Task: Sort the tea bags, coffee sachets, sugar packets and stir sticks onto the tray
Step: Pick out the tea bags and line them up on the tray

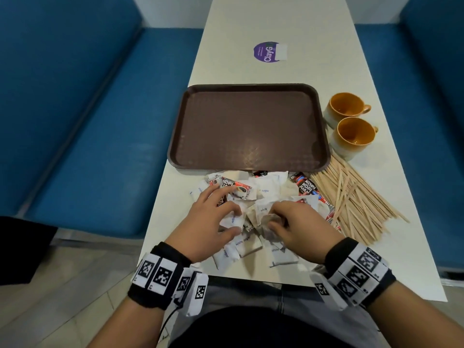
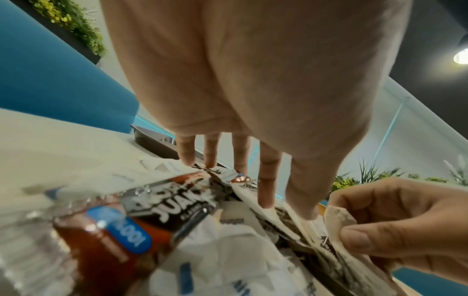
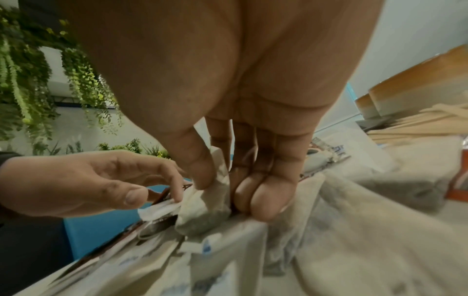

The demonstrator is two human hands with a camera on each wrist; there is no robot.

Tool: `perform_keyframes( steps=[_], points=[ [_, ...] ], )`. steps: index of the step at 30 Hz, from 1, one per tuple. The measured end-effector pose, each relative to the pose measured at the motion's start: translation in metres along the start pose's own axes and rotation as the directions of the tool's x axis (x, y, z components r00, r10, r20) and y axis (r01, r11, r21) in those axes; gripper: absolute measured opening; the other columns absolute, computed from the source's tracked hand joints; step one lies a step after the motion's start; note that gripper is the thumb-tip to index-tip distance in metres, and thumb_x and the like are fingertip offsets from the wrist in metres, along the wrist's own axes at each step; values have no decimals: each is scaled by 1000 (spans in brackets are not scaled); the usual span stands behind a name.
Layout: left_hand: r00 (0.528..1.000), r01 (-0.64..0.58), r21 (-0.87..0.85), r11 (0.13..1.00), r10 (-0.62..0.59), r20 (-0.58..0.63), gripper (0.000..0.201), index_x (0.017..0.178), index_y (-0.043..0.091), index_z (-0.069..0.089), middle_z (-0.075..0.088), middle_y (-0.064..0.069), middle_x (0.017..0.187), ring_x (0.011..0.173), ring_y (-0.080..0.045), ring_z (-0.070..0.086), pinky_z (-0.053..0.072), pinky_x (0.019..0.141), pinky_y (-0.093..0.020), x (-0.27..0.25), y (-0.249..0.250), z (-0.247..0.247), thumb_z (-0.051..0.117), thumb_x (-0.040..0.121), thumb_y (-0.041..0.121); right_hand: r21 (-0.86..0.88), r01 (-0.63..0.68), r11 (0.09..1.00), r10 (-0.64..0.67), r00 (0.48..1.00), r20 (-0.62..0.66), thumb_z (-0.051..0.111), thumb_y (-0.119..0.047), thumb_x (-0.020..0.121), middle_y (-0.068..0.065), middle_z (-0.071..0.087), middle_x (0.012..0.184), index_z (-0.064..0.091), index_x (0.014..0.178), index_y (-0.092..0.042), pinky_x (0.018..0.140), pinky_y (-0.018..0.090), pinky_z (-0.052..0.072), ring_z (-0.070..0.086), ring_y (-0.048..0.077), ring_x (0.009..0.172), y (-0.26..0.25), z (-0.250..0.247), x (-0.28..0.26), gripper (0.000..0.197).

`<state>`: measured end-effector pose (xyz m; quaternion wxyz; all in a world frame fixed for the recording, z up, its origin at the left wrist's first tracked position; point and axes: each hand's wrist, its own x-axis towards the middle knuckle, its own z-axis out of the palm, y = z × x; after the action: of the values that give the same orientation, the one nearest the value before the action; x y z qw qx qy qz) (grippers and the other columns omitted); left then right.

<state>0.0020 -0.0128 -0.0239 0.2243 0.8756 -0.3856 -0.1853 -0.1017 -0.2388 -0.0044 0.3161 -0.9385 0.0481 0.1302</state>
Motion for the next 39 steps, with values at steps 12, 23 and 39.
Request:
perform_keyframes(
  steps=[12, 23, 39],
  points=[
    [995, 20, 75, 997, -13, -100, 22, 109, 17, 66, 47, 11, 97, 96, -12, 41, 40, 88, -28, 18, 30, 10, 58, 101, 36, 99, 46, 994, -43, 999, -29, 60, -19, 98, -12, 58, 80, 59, 86, -20, 65, 22, 37, 52, 3, 77, 5, -11, -3, 13],
    [992, 15, 27, 1000, -11, -129, 12, 89, 21, 55, 51, 12, 86, 83, -13, 46, 34, 72, -25, 28, 29, 4, 66, 95, 23, 171, 128, 977, -130, 992, -1, 65, -19, 94, -15, 62, 102, 70, 101, -24, 86, 28, 50, 59, 5, 93, 8, -6, 2, 10],
    [938, 35, -274, 961, -127, -324, 17, 89, 26, 63, 70, 13, 77, 74, -10, 68, 56, 70, -30, 8, -1, -52, 73, 92, 12, 216, 150, 965, -122, 983, -138, 72, -22, 94, -10, 67, 85, 78, 96, -20, 71, 18, 46, 60, 9, 78, -9, -12, 11, 7]
  ],
)
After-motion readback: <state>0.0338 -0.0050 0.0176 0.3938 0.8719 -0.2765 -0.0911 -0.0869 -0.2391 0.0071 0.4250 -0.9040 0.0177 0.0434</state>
